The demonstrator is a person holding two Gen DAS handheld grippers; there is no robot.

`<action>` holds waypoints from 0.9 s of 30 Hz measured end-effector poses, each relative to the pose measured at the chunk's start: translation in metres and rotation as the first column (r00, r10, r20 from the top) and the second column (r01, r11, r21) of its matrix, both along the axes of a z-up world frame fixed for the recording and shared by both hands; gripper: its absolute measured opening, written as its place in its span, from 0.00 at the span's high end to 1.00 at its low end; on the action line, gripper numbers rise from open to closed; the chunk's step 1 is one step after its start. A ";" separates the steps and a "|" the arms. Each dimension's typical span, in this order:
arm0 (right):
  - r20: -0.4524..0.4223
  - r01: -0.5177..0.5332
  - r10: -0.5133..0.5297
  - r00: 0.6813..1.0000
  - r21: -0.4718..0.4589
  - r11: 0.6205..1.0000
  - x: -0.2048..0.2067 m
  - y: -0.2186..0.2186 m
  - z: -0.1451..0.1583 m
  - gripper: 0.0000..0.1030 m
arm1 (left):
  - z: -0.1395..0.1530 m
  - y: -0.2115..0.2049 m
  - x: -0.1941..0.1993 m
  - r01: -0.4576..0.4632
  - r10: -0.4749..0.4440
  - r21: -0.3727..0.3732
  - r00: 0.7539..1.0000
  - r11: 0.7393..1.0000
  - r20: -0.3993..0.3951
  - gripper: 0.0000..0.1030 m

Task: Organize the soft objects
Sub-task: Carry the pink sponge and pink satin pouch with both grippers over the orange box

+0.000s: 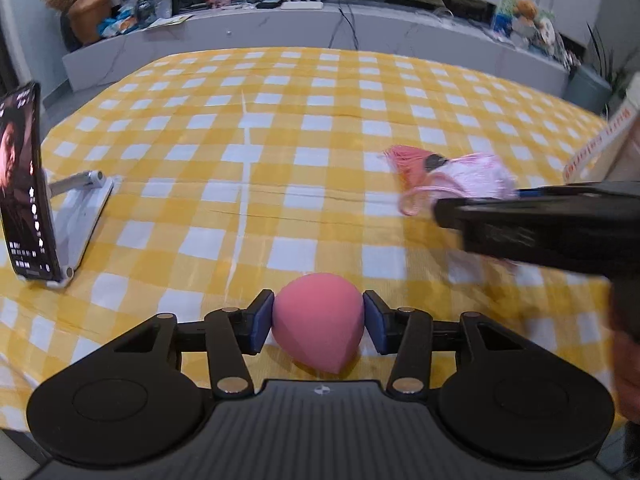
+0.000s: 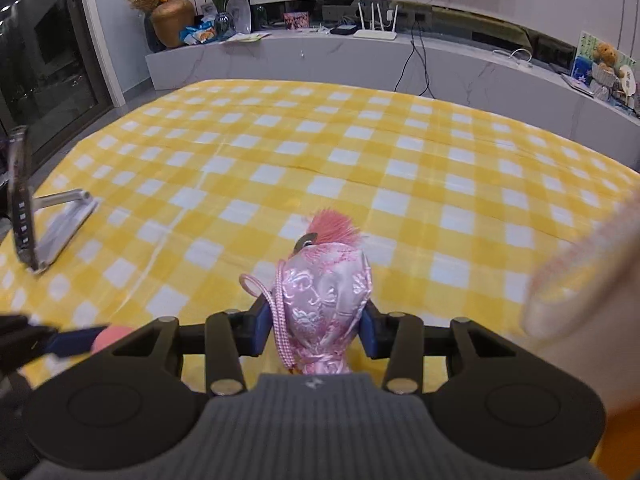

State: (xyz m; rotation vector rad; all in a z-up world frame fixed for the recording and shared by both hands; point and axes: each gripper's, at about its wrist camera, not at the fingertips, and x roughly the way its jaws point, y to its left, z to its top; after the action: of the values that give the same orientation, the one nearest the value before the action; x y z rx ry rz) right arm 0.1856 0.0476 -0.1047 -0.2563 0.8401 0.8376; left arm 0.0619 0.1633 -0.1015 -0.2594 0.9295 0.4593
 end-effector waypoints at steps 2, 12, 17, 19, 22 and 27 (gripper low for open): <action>0.009 0.008 -0.008 1.000 -0.004 1.000 -0.011 -0.019 0.005 0.58 | 0.000 -0.002 0.002 0.024 -0.023 0.017 0.999 1.000 -0.024 0.46; 0.004 0.076 -0.076 0.997 0.020 0.997 -0.046 -0.112 0.031 0.58 | 0.007 -0.001 -0.009 -0.001 0.002 -0.048 1.000 0.999 0.008 0.49; 0.008 0.087 -0.088 0.996 0.076 0.993 -0.056 -0.148 0.055 0.58 | 0.033 -0.031 -0.024 0.038 -0.034 -0.052 0.996 0.998 0.079 0.49; -0.001 0.101 -0.102 0.995 0.105 0.989 -0.058 -0.160 0.065 0.58 | 0.046 -0.044 -0.028 0.066 -0.056 -0.092 0.992 0.994 0.111 0.49; -0.005 0.152 -0.152 0.988 0.127 0.980 -0.059 -0.184 0.079 0.58 | 0.067 -0.069 -0.027 0.131 -0.115 -0.100 0.981 0.986 0.154 0.49; -0.012 0.231 -0.233 0.972 0.201 0.952 -0.055 -0.232 0.101 0.58 | 0.101 -0.113 -0.011 0.258 -0.228 -0.109 0.946 0.960 0.231 0.49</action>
State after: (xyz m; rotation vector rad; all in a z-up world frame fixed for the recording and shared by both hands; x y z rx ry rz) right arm 0.1309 -0.1843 -0.0034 0.0168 0.7513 0.6927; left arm 0.0506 0.0504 -0.0006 -0.3089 0.7672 0.1338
